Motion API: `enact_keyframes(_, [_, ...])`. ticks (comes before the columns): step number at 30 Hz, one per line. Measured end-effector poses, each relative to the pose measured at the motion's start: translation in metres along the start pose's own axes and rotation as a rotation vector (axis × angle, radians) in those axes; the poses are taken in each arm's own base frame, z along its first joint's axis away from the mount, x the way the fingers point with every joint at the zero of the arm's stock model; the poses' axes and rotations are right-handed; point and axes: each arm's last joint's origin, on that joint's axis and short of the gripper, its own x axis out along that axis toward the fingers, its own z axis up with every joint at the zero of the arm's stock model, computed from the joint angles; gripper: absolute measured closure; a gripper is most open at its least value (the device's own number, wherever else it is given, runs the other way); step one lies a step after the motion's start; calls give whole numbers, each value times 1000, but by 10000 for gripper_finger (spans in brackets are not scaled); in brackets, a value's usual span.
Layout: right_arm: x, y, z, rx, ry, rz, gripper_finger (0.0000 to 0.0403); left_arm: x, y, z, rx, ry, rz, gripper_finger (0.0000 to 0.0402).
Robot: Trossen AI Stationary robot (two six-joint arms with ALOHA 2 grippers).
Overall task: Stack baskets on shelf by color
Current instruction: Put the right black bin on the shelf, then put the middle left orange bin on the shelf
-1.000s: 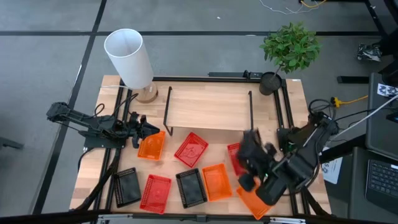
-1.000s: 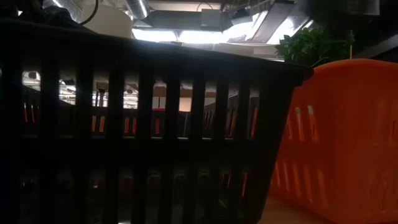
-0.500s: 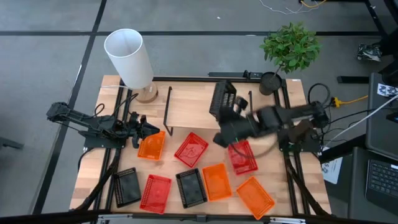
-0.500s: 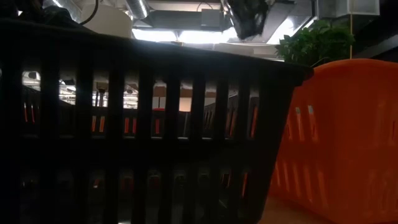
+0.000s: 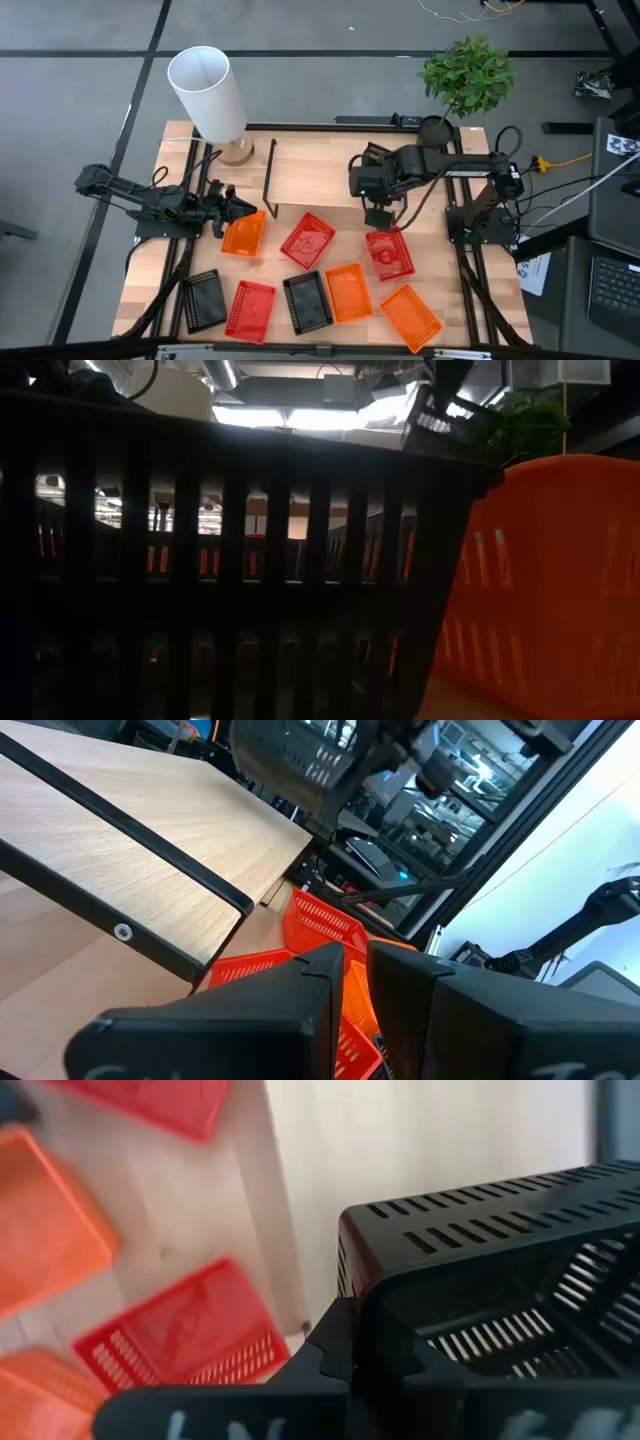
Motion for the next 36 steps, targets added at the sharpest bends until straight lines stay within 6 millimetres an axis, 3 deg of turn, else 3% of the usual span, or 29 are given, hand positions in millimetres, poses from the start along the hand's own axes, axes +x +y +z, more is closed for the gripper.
enact_keyframes(4, [20,3,-3,-25,63,-4,403,0,0,0,0,0,0,360])
enact_keyframes(10, [33,5,-6,-4,101,-17,393,0,0,0,0,0,0,360])
enact_keyframes(23, [34,6,-3,-6,79,-3,292,0,0,0,0,0,0,360])
enact_keyframes(28, [16,5,1,40,23,47,263,0,0,0,0,0,0,360])
enact_keyframes(33, [-27,-1,9,129,-138,97,256,0,0,0,0,0,0,360])
enact_keyframes(36, [-53,-1,9,253,-196,235,256,0,0,0,0,1,-1,360])
